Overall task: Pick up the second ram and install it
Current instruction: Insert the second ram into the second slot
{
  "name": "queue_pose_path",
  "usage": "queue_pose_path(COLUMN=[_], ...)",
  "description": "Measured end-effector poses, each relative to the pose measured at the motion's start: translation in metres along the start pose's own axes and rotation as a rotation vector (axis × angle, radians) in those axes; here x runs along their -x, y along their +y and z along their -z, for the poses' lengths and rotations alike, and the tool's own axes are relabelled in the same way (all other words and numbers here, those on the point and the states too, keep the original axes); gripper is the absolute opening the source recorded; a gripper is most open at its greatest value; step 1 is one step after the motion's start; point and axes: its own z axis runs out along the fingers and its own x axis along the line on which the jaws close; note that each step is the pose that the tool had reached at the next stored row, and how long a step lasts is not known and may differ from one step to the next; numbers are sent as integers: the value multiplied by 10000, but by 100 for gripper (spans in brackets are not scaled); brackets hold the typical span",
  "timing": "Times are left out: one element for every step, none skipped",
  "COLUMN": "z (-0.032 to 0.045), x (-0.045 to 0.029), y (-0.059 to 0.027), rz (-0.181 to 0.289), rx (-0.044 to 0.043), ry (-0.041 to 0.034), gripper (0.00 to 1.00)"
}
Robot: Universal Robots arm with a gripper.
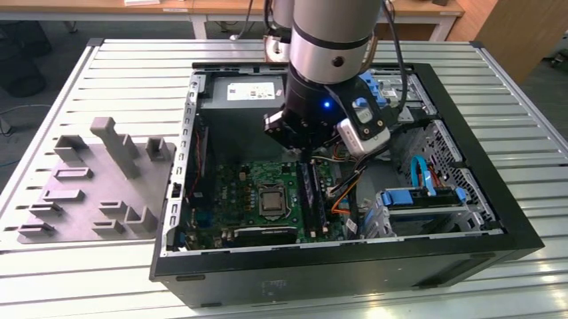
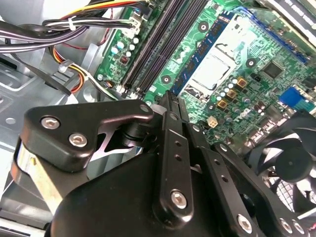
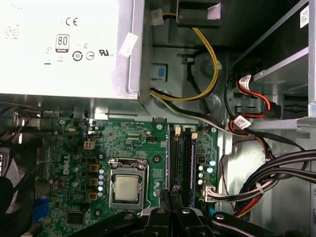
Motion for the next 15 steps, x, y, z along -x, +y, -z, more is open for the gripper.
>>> queue_pose_path(z=[-10, -17, -24, -31, -38, -45, -52, -60, -68, -76, -85, -92, -100, -107, -114], x=[6, 12, 17, 23, 30, 36, 41, 43, 43, 43, 43, 44, 44, 44, 44], y=[0, 0, -1, -1, -2, -2, -3, -4, -4, -4, -5, -6, -6, -6, -7], rz=[20, 45, 78, 118, 162, 206, 247, 283, 307, 327, 343, 346, 347, 346, 326], rx=[1, 1, 0, 0, 0, -1, -2, -2, -2, -2, -2, -3, -3, -2, -1], ry=[0, 2, 4, 7, 9, 12, 14, 16, 17, 18, 19, 20, 19, 19, 18], gripper=[12, 12, 12, 12, 12, 12, 12, 12, 12, 12, 12, 12, 12, 12, 12])
